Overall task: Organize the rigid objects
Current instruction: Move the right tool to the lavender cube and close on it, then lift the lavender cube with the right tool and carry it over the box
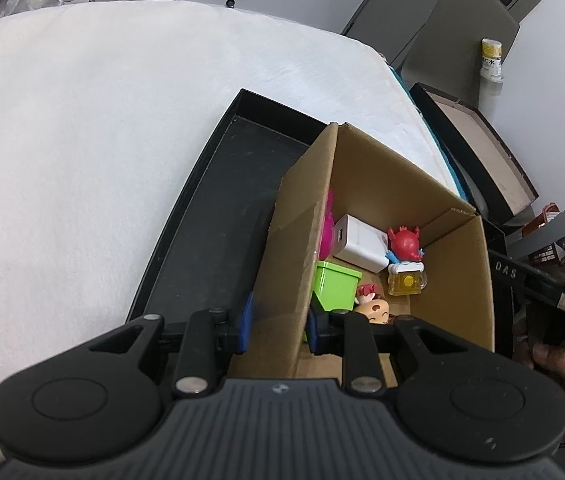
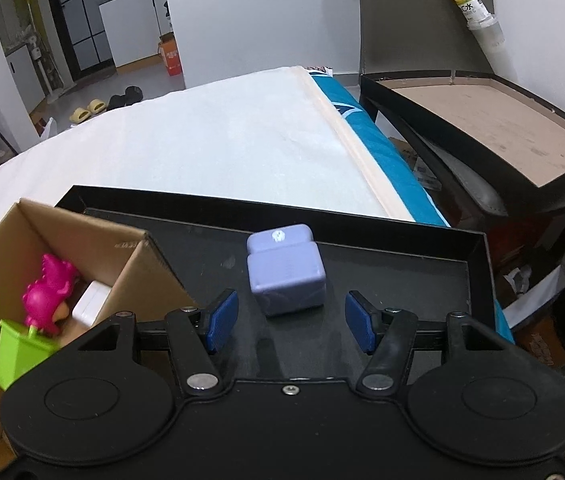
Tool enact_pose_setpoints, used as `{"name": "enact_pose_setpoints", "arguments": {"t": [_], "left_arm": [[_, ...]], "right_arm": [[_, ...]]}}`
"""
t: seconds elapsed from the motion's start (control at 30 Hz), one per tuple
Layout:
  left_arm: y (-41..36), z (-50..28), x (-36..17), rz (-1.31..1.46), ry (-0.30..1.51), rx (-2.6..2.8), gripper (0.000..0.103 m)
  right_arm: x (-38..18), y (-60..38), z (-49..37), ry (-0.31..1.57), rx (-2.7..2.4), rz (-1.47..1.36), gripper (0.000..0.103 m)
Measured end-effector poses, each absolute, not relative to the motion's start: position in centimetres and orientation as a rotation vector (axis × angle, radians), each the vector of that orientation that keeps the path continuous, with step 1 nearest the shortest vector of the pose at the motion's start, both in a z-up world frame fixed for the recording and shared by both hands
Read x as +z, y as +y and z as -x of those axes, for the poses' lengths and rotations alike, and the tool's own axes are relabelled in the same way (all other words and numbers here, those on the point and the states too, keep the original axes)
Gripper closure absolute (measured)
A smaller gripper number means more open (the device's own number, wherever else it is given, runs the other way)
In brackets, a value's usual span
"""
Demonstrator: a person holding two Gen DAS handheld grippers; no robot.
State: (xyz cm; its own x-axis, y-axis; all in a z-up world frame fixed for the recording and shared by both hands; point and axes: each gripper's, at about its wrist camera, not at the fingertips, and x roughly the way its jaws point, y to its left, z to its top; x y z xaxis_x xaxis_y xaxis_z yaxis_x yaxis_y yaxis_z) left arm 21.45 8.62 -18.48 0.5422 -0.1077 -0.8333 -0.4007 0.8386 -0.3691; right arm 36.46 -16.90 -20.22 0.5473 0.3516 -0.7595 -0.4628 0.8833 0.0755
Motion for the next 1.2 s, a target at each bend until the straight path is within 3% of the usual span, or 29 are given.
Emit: {"name": "enact_pose_setpoints", "arguments": {"t": [0.37, 0.43, 0.47, 1.2], "left_arm": [[8.5, -21.7, -18.7, 0.569, 1.004, 0.19, 0.078], [8.5, -21.7, -18.7, 0.569, 1.003, 0.188, 0.078], [8.5, -21.8, -18.7, 0.569, 1.005, 0.19, 0.078], [8.8, -21.4, -18.7, 0.582, 1.005, 0.168, 0.078]], "right_arm": [[-20.9, -16.9, -38.1, 0.846, 0.482, 0.079, 0.045], [-21.0, -16.9, -38.1, 0.844, 0.487, 0.068, 0.057], [-21.0, -16.9, -38.0, 0.845, 0.499, 0.067, 0.057], [-18.5, -18.1, -33.9, 0.924, 0.398, 0.138, 0.059]]}}
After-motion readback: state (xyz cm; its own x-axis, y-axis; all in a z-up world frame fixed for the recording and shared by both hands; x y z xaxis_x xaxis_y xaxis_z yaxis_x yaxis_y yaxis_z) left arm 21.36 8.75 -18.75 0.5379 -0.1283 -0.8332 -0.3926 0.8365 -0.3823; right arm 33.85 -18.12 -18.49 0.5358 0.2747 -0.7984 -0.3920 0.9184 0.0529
